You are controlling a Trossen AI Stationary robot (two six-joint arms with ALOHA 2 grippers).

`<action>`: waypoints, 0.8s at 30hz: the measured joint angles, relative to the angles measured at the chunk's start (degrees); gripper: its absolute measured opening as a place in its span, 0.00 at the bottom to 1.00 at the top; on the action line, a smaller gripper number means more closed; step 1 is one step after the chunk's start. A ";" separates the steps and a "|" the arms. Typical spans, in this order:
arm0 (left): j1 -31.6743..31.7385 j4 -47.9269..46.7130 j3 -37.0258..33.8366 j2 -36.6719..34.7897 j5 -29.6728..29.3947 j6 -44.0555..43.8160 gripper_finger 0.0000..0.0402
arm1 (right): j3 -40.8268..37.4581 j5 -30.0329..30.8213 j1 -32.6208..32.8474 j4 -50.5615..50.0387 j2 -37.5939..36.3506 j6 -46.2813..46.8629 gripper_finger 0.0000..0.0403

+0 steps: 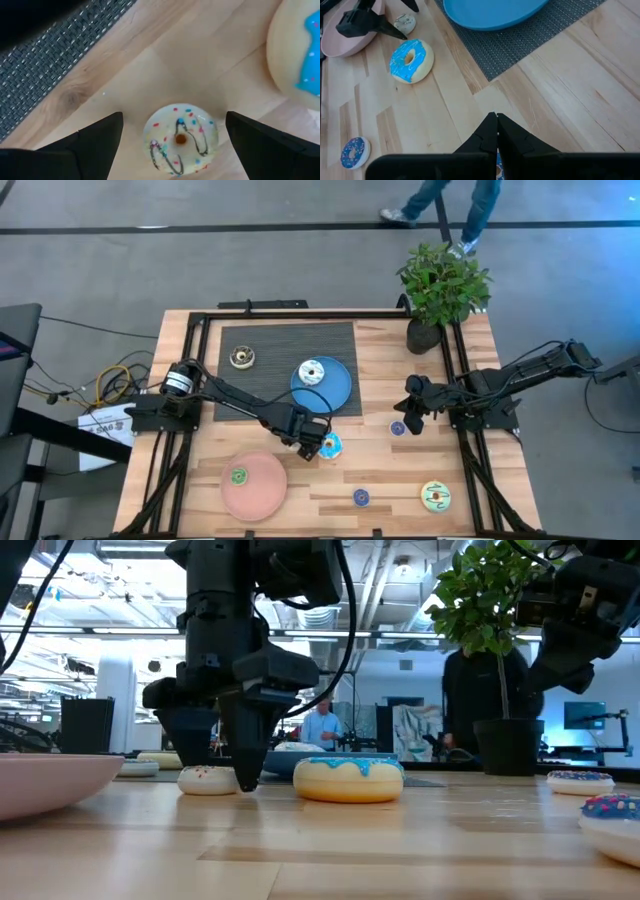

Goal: Pick & Place donuts
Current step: Put the small white donut on the pink plate

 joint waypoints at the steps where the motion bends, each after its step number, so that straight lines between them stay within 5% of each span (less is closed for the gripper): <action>1: -0.03 -0.09 0.00 0.00 0.02 0.05 0.87 | 0.00 0.00 0.00 0.00 0.00 0.00 0.00; 15: -1.25 0.19 0.00 0.00 1.09 -0.47 0.61 | 0.00 0.04 0.00 0.00 0.00 0.00 0.00; 24: -1.25 0.19 0.00 0.00 0.94 -1.77 0.56 | 0.00 0.09 0.00 0.00 0.00 -0.01 0.00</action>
